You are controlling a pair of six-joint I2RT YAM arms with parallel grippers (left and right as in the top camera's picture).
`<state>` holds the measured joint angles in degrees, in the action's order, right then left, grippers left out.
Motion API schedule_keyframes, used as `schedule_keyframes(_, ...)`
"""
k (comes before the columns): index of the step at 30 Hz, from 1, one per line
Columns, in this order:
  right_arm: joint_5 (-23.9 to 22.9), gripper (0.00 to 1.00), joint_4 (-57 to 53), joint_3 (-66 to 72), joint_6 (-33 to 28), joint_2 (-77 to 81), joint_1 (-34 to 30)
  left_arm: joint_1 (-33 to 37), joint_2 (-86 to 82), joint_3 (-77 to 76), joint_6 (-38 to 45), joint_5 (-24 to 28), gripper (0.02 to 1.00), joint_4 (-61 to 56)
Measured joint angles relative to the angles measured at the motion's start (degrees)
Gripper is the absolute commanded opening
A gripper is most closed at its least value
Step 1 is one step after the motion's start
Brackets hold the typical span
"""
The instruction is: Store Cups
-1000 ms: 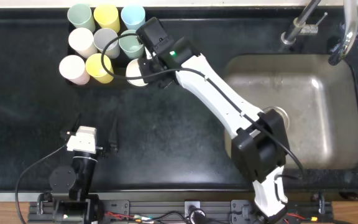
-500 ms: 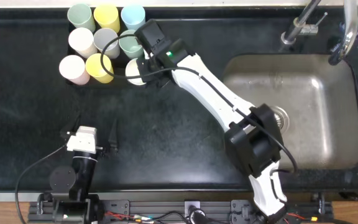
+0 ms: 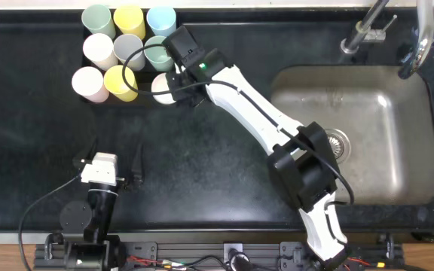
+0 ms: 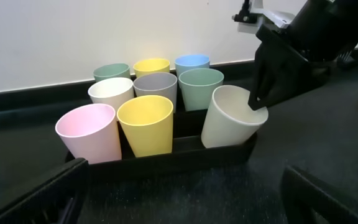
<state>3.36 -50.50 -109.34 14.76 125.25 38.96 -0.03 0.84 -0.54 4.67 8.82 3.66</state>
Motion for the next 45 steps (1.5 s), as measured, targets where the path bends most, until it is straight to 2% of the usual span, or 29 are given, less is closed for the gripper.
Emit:
schedule_keyframes(8,0.0,0.441,1.0,0.0,0.0,0.0,0.1,0.0,0.0,0.0,0.0,0.0,1.000,0.0)
schedule_keyframes(11,0.0,0.592,1.0,0.0,0.2,-0.4,0.1,0.0,0.0,0.0,0.0,0.0,0.998,0.0)
schedule_keyframes(13,0.0,0.750,1.0,0.0,-0.1,-1.6,0.1,0.0,0.0,0.0,0.0,0.0,1.000,0.0)
schedule_keyframes(16,-0.2,0.925,0.0,0.0,-1.5,-6.0,0.0,0.0,0.0,0.0,0.0,0.0,1.000,0.0)
schedule_keyframes(18,-0.3,0.998,-1.2,0.0,-2.5,-10.3,-0.3,0.0,0.0,0.0,0.0,0.0,1.000,0.0)
schedule_keyframes(23,-0.4,0.998,-4.8,0.1,-7.1,-24.7,-3.1,0.0,0.0,0.0,0.0,0.0,1.000,0.0)
schedule_keyframes(27,-0.9,0.996,-4.1,5.3,-9.1,-37.4,-8.1,0.0,0.0,0.0,0.0,0.0,1.000,0.0)
schedule_keyframes(31,-1.3,0.998,-2.6,17.5,-10.0,-49.4,-14.1,0.0,0.0,0.0,0.0,0.0,1.000,0.0)
schedule_keyframes(36,-1.5,0.998,-0.5,35.0,-10.3,-64.5,-18.1,0.0,0.0,0.0,0.0,0.0,1.000,0.0)
schedule_keyframes(45,-1.6,0.998,3.1,56.7,-8.8,-93.5,-27.6,0.0,0.0,0.0,0.0,0.0,1.000,0.0)
